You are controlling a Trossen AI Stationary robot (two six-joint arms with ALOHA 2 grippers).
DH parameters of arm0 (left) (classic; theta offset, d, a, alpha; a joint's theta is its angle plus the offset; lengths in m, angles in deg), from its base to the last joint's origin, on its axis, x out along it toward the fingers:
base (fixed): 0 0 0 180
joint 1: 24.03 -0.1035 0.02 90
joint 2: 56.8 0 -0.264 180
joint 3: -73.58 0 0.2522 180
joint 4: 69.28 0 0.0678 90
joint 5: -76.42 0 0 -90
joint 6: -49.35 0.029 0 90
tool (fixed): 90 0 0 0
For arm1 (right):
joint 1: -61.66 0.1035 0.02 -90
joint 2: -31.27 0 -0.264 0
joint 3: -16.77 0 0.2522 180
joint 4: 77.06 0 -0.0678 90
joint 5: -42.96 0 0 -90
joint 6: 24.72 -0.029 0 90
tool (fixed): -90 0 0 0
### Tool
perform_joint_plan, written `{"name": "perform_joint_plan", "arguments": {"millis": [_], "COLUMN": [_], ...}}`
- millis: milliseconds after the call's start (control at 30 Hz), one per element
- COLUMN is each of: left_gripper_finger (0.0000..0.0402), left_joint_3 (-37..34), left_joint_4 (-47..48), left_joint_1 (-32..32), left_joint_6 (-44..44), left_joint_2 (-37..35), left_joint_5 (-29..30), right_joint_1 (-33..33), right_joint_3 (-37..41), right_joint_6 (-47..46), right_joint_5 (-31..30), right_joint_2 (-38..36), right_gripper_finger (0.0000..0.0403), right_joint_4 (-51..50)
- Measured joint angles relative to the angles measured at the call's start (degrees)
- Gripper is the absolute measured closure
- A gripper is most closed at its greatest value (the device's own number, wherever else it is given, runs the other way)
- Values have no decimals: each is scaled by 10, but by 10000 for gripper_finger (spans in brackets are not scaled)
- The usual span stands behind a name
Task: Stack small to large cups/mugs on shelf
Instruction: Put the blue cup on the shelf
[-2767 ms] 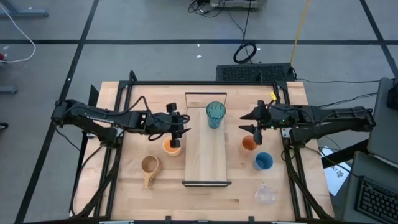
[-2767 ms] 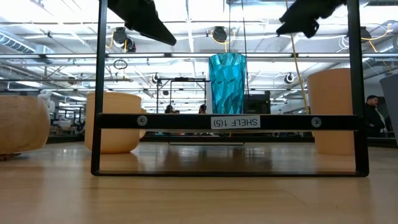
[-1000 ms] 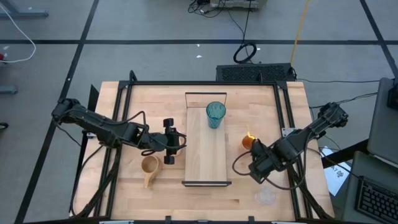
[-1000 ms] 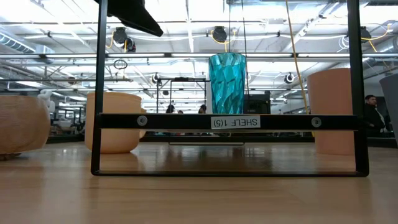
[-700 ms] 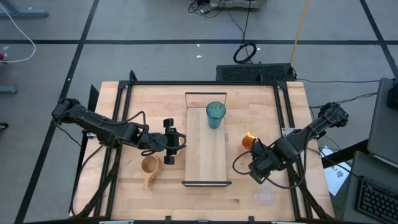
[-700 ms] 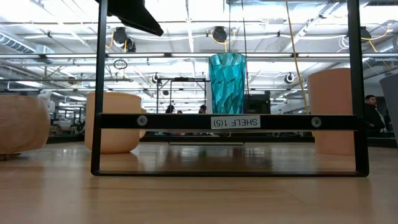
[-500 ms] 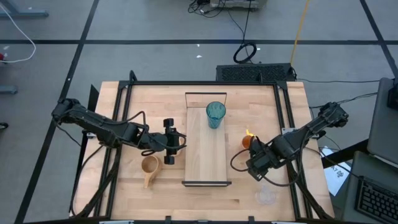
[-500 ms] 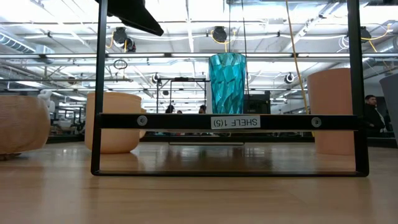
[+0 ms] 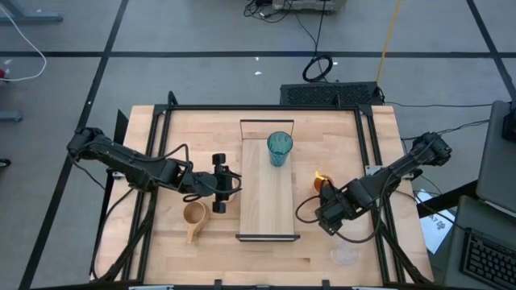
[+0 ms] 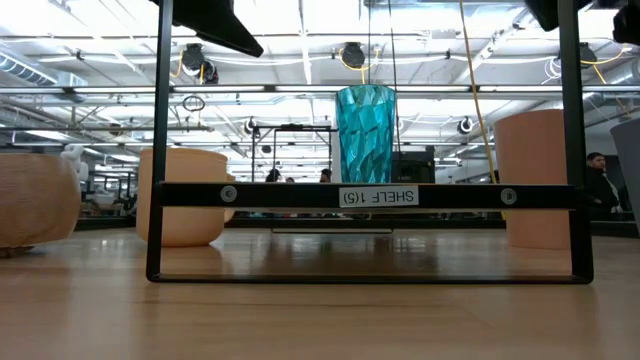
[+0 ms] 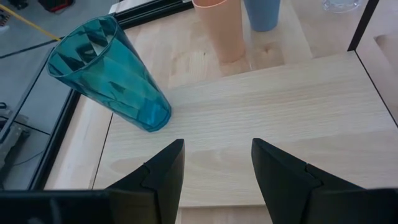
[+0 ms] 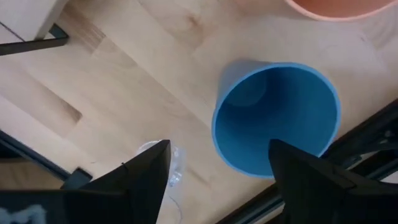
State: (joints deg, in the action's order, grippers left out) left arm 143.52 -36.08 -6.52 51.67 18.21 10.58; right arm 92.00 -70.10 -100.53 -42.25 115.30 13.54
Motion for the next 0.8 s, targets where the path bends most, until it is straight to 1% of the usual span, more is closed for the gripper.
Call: {"name": "perform_joint_plan", "arguments": {"millis": [267, 467, 633, 800], "left_gripper_finger": [213, 213, 213, 213], "left_joint_3": [0, 0, 0, 0], "left_joint_4": [-14, -31, -31, -30], "left_joint_1": [0, 0, 0, 0], "left_joint_6": [10, 21, 21, 21], "left_joint_2": [0, 0, 0, 0], "left_joint_5": [0, 0, 0, 0], "right_joint_1": [0, 0, 0, 0], "right_joint_3": [47, 67, 76, 86], "right_joint_6": [6, 15, 15, 15], "right_joint_5": [0, 0, 0, 0], "right_joint_2": [0, 0, 0, 0], "right_gripper_finger": [155, 177, 206, 248], "right_joint_4": [64, 77, 80, 89]}}
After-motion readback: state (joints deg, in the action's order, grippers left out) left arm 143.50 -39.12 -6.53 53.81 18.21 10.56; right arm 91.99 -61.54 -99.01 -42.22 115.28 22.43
